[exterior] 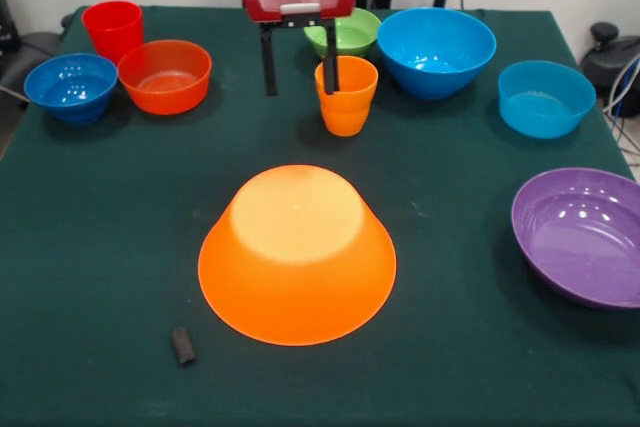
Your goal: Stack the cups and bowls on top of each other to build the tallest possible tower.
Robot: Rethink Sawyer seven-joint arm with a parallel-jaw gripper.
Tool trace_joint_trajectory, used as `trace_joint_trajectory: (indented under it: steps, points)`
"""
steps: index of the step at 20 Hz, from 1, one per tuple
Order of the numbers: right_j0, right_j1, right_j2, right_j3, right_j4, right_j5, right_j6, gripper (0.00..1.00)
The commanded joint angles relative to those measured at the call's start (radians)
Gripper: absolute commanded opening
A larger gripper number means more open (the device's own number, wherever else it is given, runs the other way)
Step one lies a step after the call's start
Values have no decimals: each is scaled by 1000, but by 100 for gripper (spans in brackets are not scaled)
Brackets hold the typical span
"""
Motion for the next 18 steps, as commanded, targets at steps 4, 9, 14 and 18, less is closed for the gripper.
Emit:
trace_joint_trajectory:
  steps: [4,9,14,18]
  points:
    - [119,36,-45,-59,31,25,109,100]
    - [166,35,-91,-75,44,30,121,100]
    - [109,-41,-52,52,26,-15,123,100]
    - [64,-52,-31,116,-9,-60,119,100]
